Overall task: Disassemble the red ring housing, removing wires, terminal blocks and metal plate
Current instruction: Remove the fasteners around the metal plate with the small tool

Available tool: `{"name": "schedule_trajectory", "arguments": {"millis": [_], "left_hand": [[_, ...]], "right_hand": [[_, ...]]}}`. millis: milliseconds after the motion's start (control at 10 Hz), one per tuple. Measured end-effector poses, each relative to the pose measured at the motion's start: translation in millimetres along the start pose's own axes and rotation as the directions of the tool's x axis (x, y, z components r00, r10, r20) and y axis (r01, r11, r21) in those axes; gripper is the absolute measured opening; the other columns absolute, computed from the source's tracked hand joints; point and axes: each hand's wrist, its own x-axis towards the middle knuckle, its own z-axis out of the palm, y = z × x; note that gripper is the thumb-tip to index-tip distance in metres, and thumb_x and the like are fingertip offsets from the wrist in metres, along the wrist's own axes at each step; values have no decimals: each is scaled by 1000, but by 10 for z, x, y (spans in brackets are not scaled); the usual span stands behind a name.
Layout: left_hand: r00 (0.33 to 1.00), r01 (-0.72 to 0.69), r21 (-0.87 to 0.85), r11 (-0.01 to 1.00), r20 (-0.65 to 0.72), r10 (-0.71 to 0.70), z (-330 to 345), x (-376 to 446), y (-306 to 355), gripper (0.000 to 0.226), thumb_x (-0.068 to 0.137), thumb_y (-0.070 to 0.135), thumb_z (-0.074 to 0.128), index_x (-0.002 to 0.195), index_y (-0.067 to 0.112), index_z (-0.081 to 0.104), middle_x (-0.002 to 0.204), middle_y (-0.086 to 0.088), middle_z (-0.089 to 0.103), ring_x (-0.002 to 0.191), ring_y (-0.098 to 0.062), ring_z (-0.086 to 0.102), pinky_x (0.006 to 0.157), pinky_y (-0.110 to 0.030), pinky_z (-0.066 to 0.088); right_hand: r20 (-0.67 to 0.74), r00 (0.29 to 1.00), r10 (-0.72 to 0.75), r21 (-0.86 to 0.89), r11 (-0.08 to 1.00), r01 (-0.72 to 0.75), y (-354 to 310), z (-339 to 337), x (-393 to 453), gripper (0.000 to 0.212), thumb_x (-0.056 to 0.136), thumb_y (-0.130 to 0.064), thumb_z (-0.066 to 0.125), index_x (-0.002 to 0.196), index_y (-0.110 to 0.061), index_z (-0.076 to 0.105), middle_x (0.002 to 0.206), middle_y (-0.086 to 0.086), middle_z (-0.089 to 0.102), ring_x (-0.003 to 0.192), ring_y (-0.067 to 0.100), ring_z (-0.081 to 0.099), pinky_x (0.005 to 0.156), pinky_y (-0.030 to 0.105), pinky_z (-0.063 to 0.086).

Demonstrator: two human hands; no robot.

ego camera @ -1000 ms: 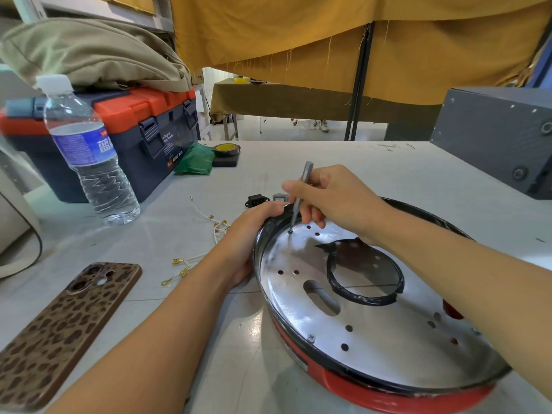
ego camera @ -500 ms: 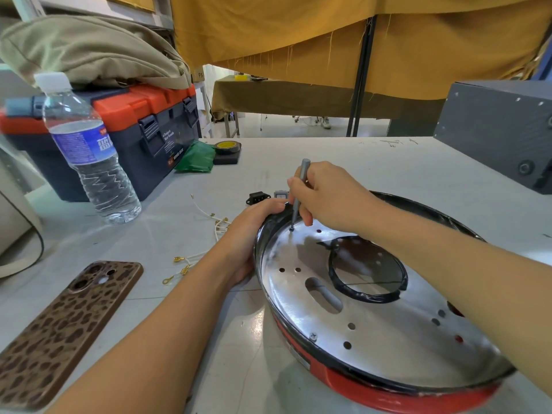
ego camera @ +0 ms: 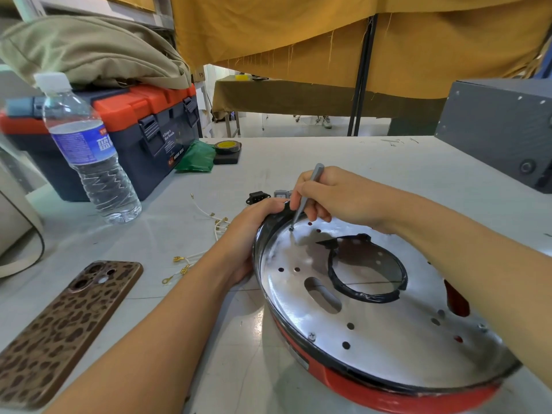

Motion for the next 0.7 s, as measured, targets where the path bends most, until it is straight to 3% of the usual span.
{"name": "schedule_trajectory", "arguments": {"millis": [100, 200, 300, 400, 500, 600, 700], "left_hand": [[1000, 6, -37, 999, 1, -6, 36, -1, 23, 33, 94, 6, 32, 78, 8, 61, 57, -2, 68, 50, -8, 64, 46, -12, 47], [1000, 6, -30, 1000, 5, -6, 0, -5, 2, 32, 94, 7, 32, 80, 8, 61, 58, -2, 68, 50, -8, 64, 45, -12, 47], [1000, 0, -45, 999, -14, -1, -14, -52, -17, 24, 93, 16, 43, 91, 8, 65, 76, -7, 70, 62, -11, 67, 52, -17, 52], [999, 12, 2, 1000, -44, -12, -49, -57, -78, 26, 93, 23, 48, 106, 8, 63, 89, -9, 68, 67, -10, 68, 53, -18, 52], [998, 21, 28, 999, -56, -19, -55, -48, -77, 29, 93, 24, 47, 111, 7, 62, 93, -10, 67, 68, -9, 69, 53, -17, 52], [998, 7, 53, 999, -64, -3, -42, -63, -65, 29, 93, 22, 45, 110, 7, 63, 90, -8, 68, 69, -10, 68, 53, -15, 51], [999, -11, 37, 999, -30, 13, -5, -67, -14, 28, 94, 13, 38, 90, 10, 66, 71, -4, 71, 62, -10, 67, 50, -13, 49]], "right_hand": [[-35, 999, 11, 41, 999, -10, 21, 38, 20, 30, 100, -18, 37, 80, -15, 59, 49, -3, 50, 42, 5, 39, 45, 14, 34], [-75, 997, 4, 104, 995, 4, 44, 60, 36, 25, 99, -17, 42, 81, -12, 57, 46, -1, 50, 37, 5, 38, 41, 14, 34], [-101, 995, -13, 195, 980, 32, 67, 70, 30, 27, 98, -28, 50, 82, -8, 61, 50, 3, 59, 41, 9, 45, 46, 16, 43], [-140, 989, -44, 167, 984, 67, 72, 105, 38, 34, 95, -39, 52, 76, -12, 63, 50, 2, 60, 40, 7, 48, 48, 14, 44], [-213, 972, -100, 2, 995, 103, 81, 163, 73, 38, 97, -39, 49, 72, -15, 64, 45, -3, 56, 38, 2, 47, 49, 11, 41], [-233, 966, -114, -65, 993, 101, 93, 182, 91, 37, 100, -33, 45, 75, -14, 64, 44, -5, 53, 45, 6, 51, 59, 17, 45], [-213, 973, -91, -74, 994, 77, 95, 153, 88, 37, 101, -28, 41, 85, -8, 67, 48, -4, 55, 46, 5, 50, 60, 17, 45]]}}
